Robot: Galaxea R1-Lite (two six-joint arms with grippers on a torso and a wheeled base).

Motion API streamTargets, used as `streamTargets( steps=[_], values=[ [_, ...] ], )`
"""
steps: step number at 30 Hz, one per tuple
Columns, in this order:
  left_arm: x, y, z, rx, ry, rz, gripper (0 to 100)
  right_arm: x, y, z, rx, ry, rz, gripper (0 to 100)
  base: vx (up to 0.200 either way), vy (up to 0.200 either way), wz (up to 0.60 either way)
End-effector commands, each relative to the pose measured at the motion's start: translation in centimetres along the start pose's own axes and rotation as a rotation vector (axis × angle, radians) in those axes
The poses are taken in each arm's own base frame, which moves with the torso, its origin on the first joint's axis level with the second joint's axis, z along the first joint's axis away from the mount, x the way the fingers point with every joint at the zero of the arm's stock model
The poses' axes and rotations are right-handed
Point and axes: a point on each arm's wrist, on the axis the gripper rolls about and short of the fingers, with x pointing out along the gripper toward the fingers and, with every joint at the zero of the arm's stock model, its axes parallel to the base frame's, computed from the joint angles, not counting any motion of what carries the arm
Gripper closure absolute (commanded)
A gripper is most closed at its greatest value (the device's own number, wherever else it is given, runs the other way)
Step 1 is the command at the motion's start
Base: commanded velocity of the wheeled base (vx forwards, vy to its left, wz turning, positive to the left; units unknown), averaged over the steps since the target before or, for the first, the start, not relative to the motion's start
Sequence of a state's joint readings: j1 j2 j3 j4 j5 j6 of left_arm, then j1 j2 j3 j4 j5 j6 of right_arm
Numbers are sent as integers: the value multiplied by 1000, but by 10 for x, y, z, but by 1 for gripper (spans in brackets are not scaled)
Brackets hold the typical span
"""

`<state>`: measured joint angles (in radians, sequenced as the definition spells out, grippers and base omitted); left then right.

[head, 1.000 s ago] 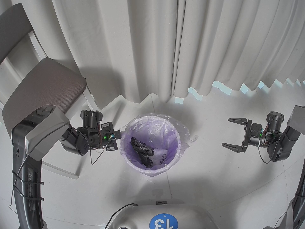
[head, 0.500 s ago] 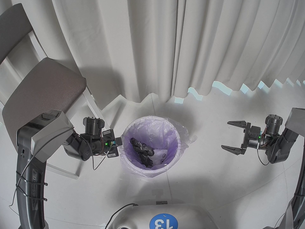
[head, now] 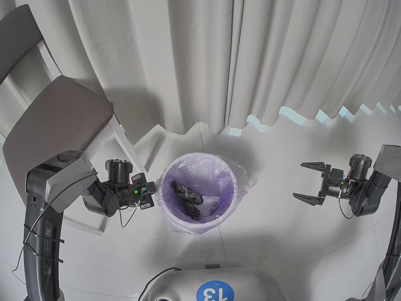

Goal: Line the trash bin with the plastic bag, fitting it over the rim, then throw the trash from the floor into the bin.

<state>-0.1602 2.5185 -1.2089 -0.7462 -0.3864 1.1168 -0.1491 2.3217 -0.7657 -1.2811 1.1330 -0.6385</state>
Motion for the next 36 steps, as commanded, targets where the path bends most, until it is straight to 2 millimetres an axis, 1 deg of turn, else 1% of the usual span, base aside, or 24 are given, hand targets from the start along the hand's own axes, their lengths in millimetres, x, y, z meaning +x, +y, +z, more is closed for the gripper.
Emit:
streamTargets(
  steps=[1,4,7,13,17,20,21,22,23,26,31,35,36],
  values=[
    [2,-9,-13,-23,21,-23,100,1,0,-2,4,0,2,0,0,0,0],
    [10,-13,-18,-53,22,-20,100,1,1,-2,7,1,4,0,0,0,0],
    [21,-16,-26,-69,16,-7,100,1,2,-5,13,4,4,0,0,0,0],
    [30,-12,-20,-67,-1,3,100,0,1,-7,16,6,2,0,0,0,0],
    [39,-11,-11,-59,-15,-4,100,2,2,-14,28,11,5,0,0,0,0],
    [41,-10,-12,-57,-13,-1,100,2,3,-18,37,14,8,0,0,0,0],
    [47,-8,-14,-55,-13,3,100,2,4,-21,42,16,10,0,0,0,0],
    [47,-8,-14,-55,-13,3,100,2,4,-21,42,16,10,0,0,0,0],
    [53,-8,-17,-56,-11,5,100,3,4,-21,44,17,10,0,0,0,0],
    [59,-9,-20,-57,-8,6,100,3,4,-21,44,17,10,0,0,0,0],
    [63,-10,-22,-60,-11,9,100,4,4,-24,48,18,11,0,0,0,0],
    [62,-9,-23,-61,-9,13,100,5,3,-26,49,17,14,0,0,0,0],
    [62,-8,-23,-62,-11,16,0,6,4,-26,49,16,15,0,0,0,0]
  ],
)
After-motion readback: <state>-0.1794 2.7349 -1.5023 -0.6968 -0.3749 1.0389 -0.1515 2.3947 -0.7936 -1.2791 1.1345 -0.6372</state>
